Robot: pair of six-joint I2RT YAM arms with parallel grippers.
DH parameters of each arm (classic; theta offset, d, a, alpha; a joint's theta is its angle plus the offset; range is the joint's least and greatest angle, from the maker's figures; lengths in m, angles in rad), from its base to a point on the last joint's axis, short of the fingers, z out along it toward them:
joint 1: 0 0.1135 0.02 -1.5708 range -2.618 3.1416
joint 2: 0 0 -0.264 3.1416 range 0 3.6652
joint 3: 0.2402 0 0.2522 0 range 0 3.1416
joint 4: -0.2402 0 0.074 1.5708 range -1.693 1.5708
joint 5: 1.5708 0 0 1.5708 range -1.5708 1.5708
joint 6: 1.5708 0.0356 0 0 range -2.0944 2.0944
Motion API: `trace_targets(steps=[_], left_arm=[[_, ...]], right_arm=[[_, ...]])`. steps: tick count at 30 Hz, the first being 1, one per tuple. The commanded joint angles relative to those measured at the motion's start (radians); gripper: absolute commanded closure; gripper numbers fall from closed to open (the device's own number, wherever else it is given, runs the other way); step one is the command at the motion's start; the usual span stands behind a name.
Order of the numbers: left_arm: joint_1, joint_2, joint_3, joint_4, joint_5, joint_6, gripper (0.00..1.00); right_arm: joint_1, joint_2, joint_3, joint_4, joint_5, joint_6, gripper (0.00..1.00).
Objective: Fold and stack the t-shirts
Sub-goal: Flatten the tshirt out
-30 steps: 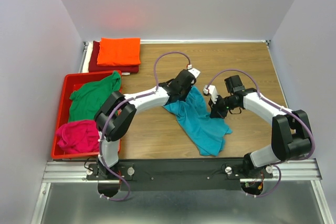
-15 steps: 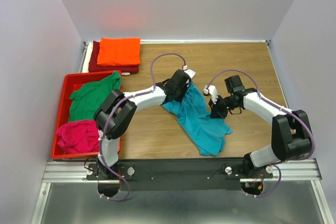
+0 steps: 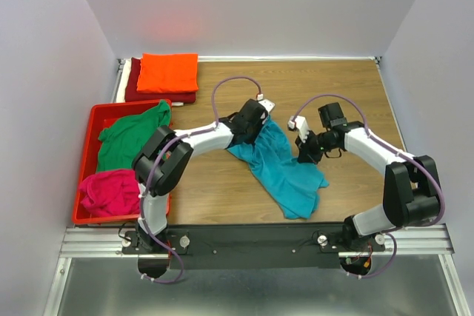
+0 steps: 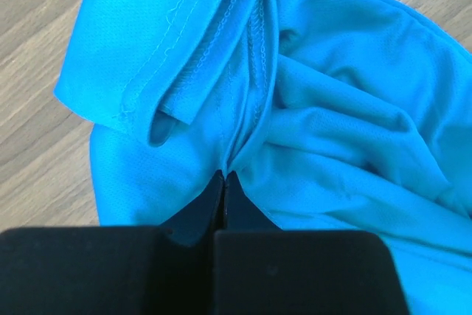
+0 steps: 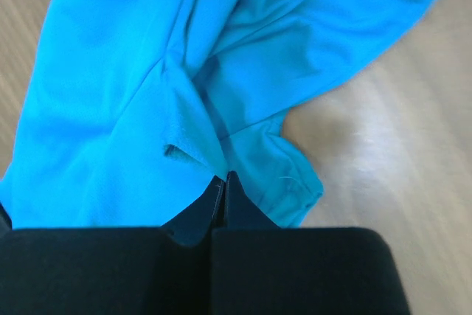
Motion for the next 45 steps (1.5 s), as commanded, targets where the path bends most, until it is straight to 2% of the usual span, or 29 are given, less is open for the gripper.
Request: trace_targets(steps=[1, 5, 6, 9, 11, 13, 16, 18, 19, 20, 21, 22, 24, 27, 28, 29, 30, 31, 33, 34, 36, 37, 39, 40, 41, 42, 45], left_arm=[[0.046, -0.119, -0.010, 0.025, 0.063, 0.006, 1.00], [0.106, -0.202, 0.010, 0.009, 0.135, 0.009, 1.00], [0.118, -0.228, 0.029, 0.005, 0.205, 0.010, 1.00], [0.172, -0.257, 0.109, -0.026, 0.273, 0.024, 1.00], [0.211, -0.267, 0.164, -0.049, 0.339, 0.033, 1.00], [0.236, -0.268, 0.282, -0.070, 0.386, 0.039, 1.00], [0.287, -0.256, 0.509, -0.121, 0.427, 0.042, 1.00], [0.310, -0.250, 0.624, -0.144, 0.445, 0.033, 1.00], [0.334, -0.256, 0.720, -0.144, 0.465, 0.026, 1.00], [0.347, -0.264, 0.756, -0.136, 0.480, 0.017, 1.00], [0.362, -0.293, 0.784, -0.111, 0.514, -0.011, 1.00], [0.382, -0.317, 0.775, -0.088, 0.531, -0.022, 1.00], [0.396, -0.382, 0.716, 0.000, 0.562, -0.040, 1.00], [0.397, -0.582, 0.467, 0.124, 0.612, -0.062, 1.00], [0.399, -0.624, 0.319, 0.146, 0.640, -0.069, 1.00], [0.397, -0.661, 0.247, 0.178, 0.647, -0.080, 1.00], [0.397, -0.742, 0.165, 0.195, 0.657, -0.091, 1.00], [0.397, -0.780, 0.007, 0.210, 0.676, -0.105, 1.00], [0.397, -0.887, -0.148, 0.233, 0.710, -0.161, 1.00], [0.394, -0.918, -0.282, 0.235, 0.754, -0.183, 1.00], [0.381, -0.978, -0.416, 0.244, 0.796, -0.284, 1.00], [0.370, -1.029, -0.538, 0.252, 0.851, -0.322, 0.98], [0.336, -1.075, -0.637, 0.240, 0.878, -0.378, 0.72], [0.303, -1.131, -0.708, 0.230, 0.881, -0.420, 0.51], [0.293, -1.164, -0.730, 0.217, 0.875, -0.431, 0.50], [0.282, -1.234, -0.742, 0.168, 0.850, -0.439, 0.40], [0.284, -1.317, -0.710, 0.077, 0.789, -0.410, 0.32]], right_arm=[[-0.010, -0.044, 0.085, -0.004, 0.068, 0.071, 0.99], [-0.010, -0.075, 0.183, -0.046, 0.194, 0.122, 0.99], [-0.008, -0.077, 0.239, -0.059, 0.207, 0.128, 1.00], [-0.008, -0.077, 0.354, -0.133, 0.260, 0.139, 0.99], [-0.008, -0.072, 0.491, -0.168, 0.318, 0.142, 1.00], [-0.010, -0.063, 0.595, -0.181, 0.362, 0.136, 1.00], [-0.012, -0.017, 0.901, -0.198, 0.480, 0.116, 1.00], [-0.019, 0.007, 1.035, -0.202, 0.519, 0.114, 1.00], [-0.040, 0.015, 1.109, -0.201, 0.522, 0.121, 1.00], [-0.082, 0.014, 1.161, -0.193, 0.434, 0.143, 1.00], [-0.182, 0.017, 1.265, -0.196, 0.384, 0.179, 1.00], [-0.215, 0.009, 1.292, -0.202, 0.366, 0.212, 1.00], [-0.240, -0.047, 1.233, -0.202, 0.343, 0.185, 0.99], [-0.240, -0.234, 1.072, -0.202, 0.278, 0.101, 0.99], [-0.240, -0.358, 0.924, -0.202, 0.263, 0.041, 0.99], [-0.240, -0.405, 0.863, -0.222, 0.251, 0.018, 1.00], [-0.240, -0.449, 0.820, -0.272, 0.238, -0.019, 1.00], [-0.240, -0.478, 0.774, -0.338, 0.228, -0.063, 0.99], [-0.270, -0.604, 0.577, -0.469, 0.183, -0.175, 0.99], [-0.287, -0.641, 0.457, -0.519, 0.159, -0.279, 0.99], [-0.334, -0.738, 0.349, -0.661, 0.120, -0.347, 0.99], [-0.350, -0.764, 0.308, -0.711, 0.125, -0.379, 0.98], [-0.377, -0.801, 0.209, -0.745, 0.158, -0.396, 0.76], [-0.377, -0.804, 0.180, -0.764, 0.184, -0.395, 0.58], [-0.377, -0.804, 0.180, -0.768, 0.185, -0.393, 0.44], [-0.377, -0.799, 0.174, -0.768, 0.192, -0.389, 0.34], [-0.377, -0.779, 0.189, -0.742, 0.182, -0.383, 0.30]])
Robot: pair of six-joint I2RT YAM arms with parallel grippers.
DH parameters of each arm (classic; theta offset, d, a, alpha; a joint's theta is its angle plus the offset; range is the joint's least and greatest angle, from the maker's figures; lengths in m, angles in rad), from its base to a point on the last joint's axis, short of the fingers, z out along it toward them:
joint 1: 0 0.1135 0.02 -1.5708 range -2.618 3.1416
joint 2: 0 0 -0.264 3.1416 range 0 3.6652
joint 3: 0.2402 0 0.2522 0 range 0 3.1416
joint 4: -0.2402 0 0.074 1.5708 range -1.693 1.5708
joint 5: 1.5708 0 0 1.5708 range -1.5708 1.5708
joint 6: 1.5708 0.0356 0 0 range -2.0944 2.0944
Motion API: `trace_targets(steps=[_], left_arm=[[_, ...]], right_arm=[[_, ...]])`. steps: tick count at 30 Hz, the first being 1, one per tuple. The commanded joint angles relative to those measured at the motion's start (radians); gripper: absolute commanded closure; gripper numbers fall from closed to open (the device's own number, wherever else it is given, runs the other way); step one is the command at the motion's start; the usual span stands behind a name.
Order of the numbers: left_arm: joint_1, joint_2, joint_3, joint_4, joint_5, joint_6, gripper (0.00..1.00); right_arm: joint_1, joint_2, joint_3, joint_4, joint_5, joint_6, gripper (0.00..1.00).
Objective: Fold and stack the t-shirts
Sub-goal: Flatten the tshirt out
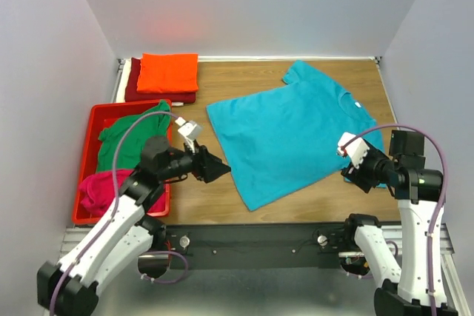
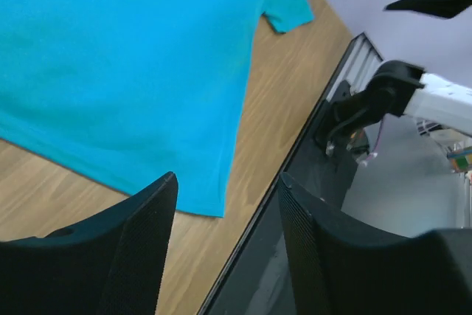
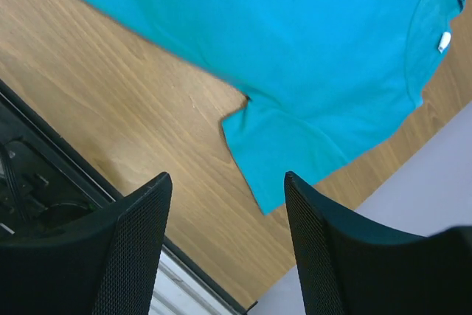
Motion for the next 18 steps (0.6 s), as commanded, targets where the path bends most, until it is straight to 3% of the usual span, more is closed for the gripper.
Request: trace_targets(steps=[1, 7, 11, 15, 18], left_arm=[[-0.005, -0.165, 0.094, -0.036, -0.052, -0.012, 0.30], [-0.005, 0.000, 0.175, 0.012, -0.118, 0.077, 0.28], [-0.013, 0.167, 0.223, 0.081, -0.129, 0.102, 0.28], [-0.094, 0.354, 0.250, 0.166, -0.166, 0.088, 0.29], [-0.195, 0.505, 0.290, 0.216, -0.213, 0.087, 0.31]], right_arm=[[-0.007, 0.017, 0.022, 0.019, -0.011, 0.006, 0.30], [-0.005, 0.192, -0.025, 0.294, -0.003, 0.232, 0.29], [-0.005, 0.440, 0.001, 0.360, -0.035, 0.341, 0.28], [-0.005, 0.568, -0.019, 0.457, 0.047, 0.379, 0.30], [-0.007, 0.642, -0.017, 0.514, 0.109, 0.416, 0.39]])
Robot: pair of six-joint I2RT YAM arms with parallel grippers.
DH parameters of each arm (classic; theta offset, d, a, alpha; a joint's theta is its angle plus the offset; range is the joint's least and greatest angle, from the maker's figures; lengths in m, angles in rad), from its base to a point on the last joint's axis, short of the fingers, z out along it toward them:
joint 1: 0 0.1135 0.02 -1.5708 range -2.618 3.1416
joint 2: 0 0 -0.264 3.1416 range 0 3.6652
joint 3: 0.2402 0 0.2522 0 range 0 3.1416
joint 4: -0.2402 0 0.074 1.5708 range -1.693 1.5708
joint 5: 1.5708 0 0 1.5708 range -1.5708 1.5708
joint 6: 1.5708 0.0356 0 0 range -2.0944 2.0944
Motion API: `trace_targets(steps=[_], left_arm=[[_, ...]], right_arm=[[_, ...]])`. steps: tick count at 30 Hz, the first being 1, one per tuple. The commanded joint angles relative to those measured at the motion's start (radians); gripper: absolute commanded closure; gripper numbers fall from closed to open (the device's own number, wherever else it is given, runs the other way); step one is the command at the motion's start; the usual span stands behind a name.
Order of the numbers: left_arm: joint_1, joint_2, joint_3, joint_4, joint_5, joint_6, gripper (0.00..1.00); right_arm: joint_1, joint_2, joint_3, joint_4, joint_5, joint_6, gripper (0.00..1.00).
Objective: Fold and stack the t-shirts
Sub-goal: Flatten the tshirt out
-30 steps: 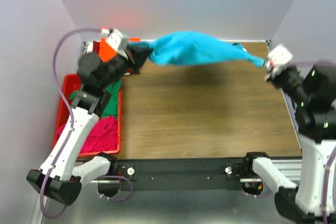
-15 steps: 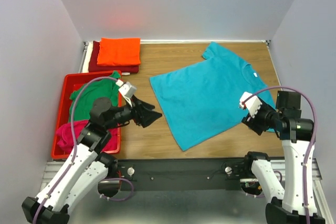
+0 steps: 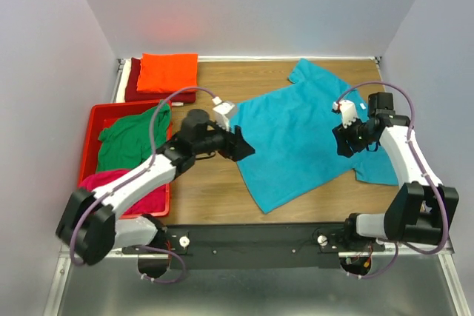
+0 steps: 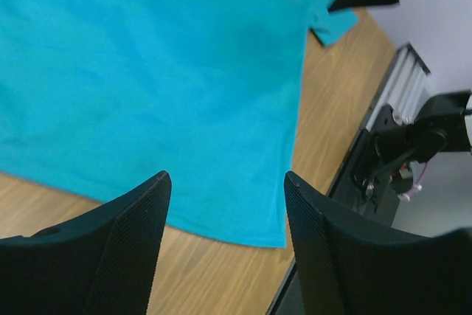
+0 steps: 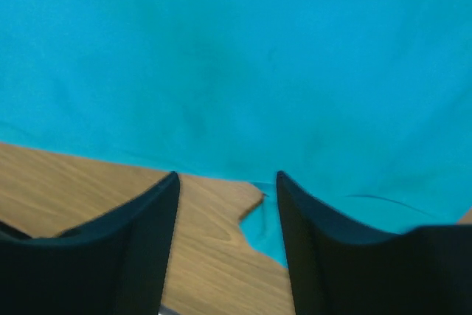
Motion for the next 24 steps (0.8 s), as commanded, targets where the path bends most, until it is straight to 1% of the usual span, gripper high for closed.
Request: trace_targets(steps=[1, 3, 4, 5, 6, 7, 9, 12, 16, 18, 20, 24], left_arm=[[-0.115, 0.165, 0.080, 0.114, -0.092, 0.016, 0.32], [-0.142, 0.248, 0.115, 0.122, -0.112, 0.020, 0.38], [-0.168, 0.335, 0.161, 0.122, -0.123, 0.020, 0.40], [-0.182, 0.377, 0.184, 0.123, -0.128, 0.023, 0.42], [-0.194, 0.417, 0.207, 0.123, -0.134, 0.025, 0.44], [-0.208, 0.489, 0.247, 0.123, -0.155, 0.019, 0.44], [-0.245, 0.589, 0.290, 0.119, -0.148, 0.008, 0.51], [-0.305, 0.681, 0.365, 0.119, -0.152, 0.005, 0.52], [-0.340, 0.776, 0.404, 0.120, -0.146, -0.010, 0.55], [-0.345, 0.798, 0.395, 0.120, -0.152, -0.014, 0.56], [-0.345, 0.798, 0.340, 0.131, -0.162, -0.021, 0.56], [-0.346, 0.737, 0.196, 0.139, -0.188, -0.040, 0.56]], right_arm=[[-0.009, 0.057, -0.003, 0.130, 0.083, 0.108, 0.47], [-0.015, 0.081, 0.008, 0.150, 0.082, 0.144, 0.58], [-0.018, 0.100, 0.011, 0.173, 0.082, 0.183, 0.66], [-0.021, 0.104, 0.013, 0.183, 0.079, 0.204, 0.67], [-0.024, 0.106, 0.013, 0.199, 0.074, 0.220, 0.67], [-0.030, 0.103, 0.005, 0.212, 0.073, 0.237, 0.66], [-0.038, 0.095, -0.009, 0.254, 0.057, 0.279, 0.66], [-0.059, 0.069, -0.045, 0.294, 0.048, 0.300, 0.65], [-0.093, 0.031, -0.105, 0.323, 0.031, 0.302, 0.65], [-0.101, 0.013, -0.133, 0.328, 0.008, 0.302, 0.65], [-0.107, -0.001, -0.147, 0.331, -0.006, 0.307, 0.65], [-0.111, -0.017, -0.150, 0.335, -0.013, 0.307, 0.65]])
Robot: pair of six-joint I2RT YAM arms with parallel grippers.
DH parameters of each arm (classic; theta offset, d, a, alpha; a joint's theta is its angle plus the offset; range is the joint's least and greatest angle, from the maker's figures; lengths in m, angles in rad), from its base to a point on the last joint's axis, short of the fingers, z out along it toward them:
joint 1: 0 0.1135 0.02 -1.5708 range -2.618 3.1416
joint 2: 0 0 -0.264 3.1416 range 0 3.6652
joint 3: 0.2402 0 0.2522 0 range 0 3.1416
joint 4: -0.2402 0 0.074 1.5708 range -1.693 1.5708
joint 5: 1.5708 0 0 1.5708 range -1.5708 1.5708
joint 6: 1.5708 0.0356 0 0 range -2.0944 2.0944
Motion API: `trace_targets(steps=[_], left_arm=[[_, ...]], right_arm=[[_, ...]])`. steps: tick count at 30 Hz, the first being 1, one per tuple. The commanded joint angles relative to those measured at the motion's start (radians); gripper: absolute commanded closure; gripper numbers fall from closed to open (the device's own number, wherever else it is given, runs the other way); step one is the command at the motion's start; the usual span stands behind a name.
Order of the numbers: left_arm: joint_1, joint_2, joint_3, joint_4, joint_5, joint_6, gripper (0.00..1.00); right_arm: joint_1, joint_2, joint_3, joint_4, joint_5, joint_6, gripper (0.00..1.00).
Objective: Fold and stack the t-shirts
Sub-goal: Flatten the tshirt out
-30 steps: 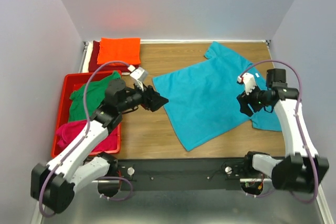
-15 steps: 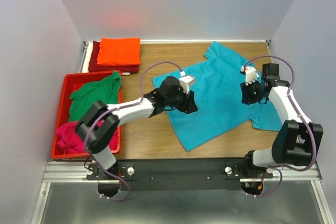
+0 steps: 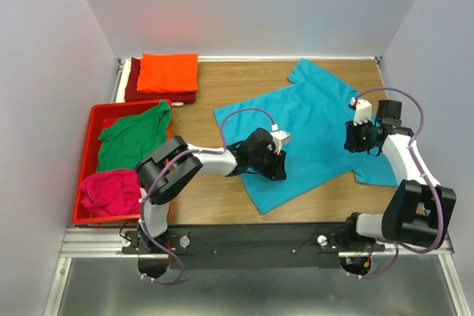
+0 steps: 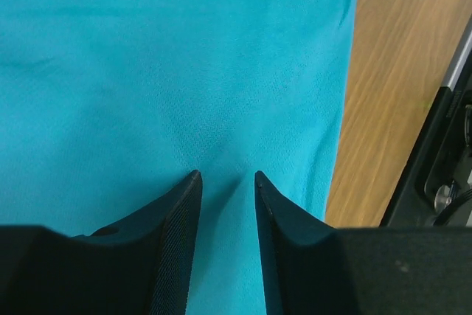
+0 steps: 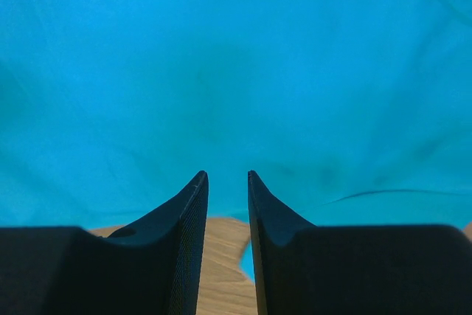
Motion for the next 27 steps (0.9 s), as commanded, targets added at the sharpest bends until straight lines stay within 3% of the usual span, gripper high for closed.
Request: trace_targets(steps=[1, 6, 10, 13, 18, 21, 22, 24, 27], left_arm=[[0.006, -0.071, -0.158, -0.023, -0.066, -0.022, 0.57], [0.008, -0.165, -0.342, 0.008, -0.055, -0.148, 0.57], [0.009, -0.325, -0.553, 0.088, -0.046, -0.256, 0.56], [0.009, -0.449, -0.623, 0.063, -0.073, -0.289, 0.55], [0.009, -0.703, -0.566, -0.111, -0.188, -0.234, 0.45], [0.016, -0.850, -0.456, -0.228, -0.363, -0.150, 0.30], [0.020, -0.881, -0.406, -0.262, -0.485, -0.127, 0.26], [0.071, -0.929, -0.365, -0.296, -0.561, -0.055, 0.14], [0.208, -0.984, -0.303, -0.282, -0.526, 0.045, 0.10]], right_arm=[[-0.007, -0.031, -0.004, 0.041, -0.039, 0.016, 0.65], [-0.009, -0.013, 0.017, 0.046, -0.030, 0.006, 0.61], [-0.009, 0.038, 0.065, 0.047, -0.010, -0.004, 0.59], [-0.009, 0.087, 0.108, 0.047, -0.015, -0.018, 0.58], [-0.009, 0.221, 0.213, 0.046, -0.152, -0.008, 0.57], [-0.007, 0.314, 0.324, 0.032, -0.296, 0.009, 0.53], [-0.007, 0.391, 0.358, 0.024, -0.323, 0.023, 0.52], [-0.003, 0.472, 0.447, 0.009, -0.378, 0.063, 0.52], [0.025, 0.651, 0.632, 0.000, -0.407, 0.143, 0.52]])
